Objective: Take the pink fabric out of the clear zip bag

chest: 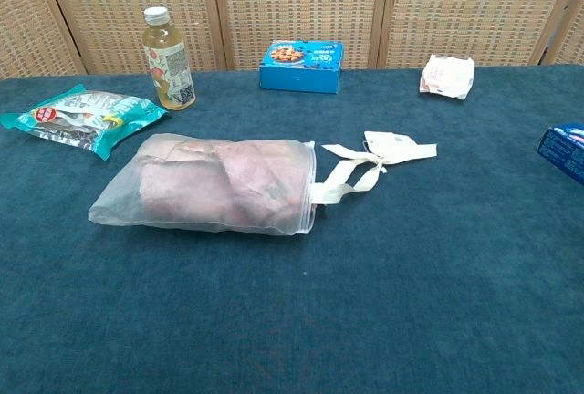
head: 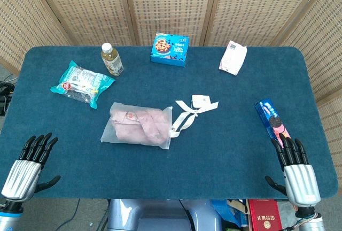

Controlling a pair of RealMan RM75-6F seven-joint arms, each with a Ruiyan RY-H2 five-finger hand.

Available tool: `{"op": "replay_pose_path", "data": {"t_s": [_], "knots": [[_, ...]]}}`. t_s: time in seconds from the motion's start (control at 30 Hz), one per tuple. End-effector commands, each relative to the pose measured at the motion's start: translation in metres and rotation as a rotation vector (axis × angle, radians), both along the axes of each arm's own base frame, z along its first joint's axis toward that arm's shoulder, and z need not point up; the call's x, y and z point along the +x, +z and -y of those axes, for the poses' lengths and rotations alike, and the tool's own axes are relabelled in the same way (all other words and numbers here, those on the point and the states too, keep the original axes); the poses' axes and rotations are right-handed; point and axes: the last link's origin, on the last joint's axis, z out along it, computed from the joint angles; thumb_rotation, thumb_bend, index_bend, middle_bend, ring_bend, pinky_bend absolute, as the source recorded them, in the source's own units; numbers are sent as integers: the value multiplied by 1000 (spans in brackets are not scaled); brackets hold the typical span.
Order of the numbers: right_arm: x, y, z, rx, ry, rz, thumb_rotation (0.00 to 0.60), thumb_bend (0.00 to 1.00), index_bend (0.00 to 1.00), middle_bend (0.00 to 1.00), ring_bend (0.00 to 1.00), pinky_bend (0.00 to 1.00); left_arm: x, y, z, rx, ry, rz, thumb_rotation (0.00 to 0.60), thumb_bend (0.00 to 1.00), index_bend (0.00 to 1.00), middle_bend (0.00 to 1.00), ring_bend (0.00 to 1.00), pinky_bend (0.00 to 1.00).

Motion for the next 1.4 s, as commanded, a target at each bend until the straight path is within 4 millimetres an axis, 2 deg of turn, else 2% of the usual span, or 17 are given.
{"op": "replay_pose_path", "data": {"t_s": [0.03, 0.37, 0.5, 0.6, 0.9, 1.17, 1.4], "knots": [[0, 0, 0, 0, 0, 1, 600, 0, 0, 0, 0, 0, 0, 1, 0, 1, 1, 2, 600, 143, 0, 0, 0, 0], [1, 2, -1, -8, 5, 13, 600, 0, 0, 0, 0, 0, -1, 0, -4, 2, -2, 2, 600, 143, 0, 0, 0, 0], [-1, 3, 1, -6, 3, 15, 600, 0, 0, 0, 0, 0, 6, -11, -28, -14, -37, -6, 600, 143, 0, 0, 0, 0], [0, 3, 3, -5, 13, 23, 600, 0, 0, 0, 0, 0, 18, -24, -55, -28, -107, -2, 600, 142, 0, 0, 0, 0], [-4, 2, 8, -2, -8, 26, 600, 0, 0, 0, 0, 0, 48, -84, -134, -230, -172, -18, 600, 142, 0, 0, 0, 0], [-8, -1, 15, 1, -34, 11, 600, 0, 0, 0, 0, 0, 62, -117, -172, -293, -157, -50, 600, 142, 0, 0, 0, 0], [-8, -5, 17, 11, -42, -7, 600, 0, 0, 0, 0, 0, 81, -143, -191, -375, -108, -1, 600, 142, 0, 0, 0, 0]]}}
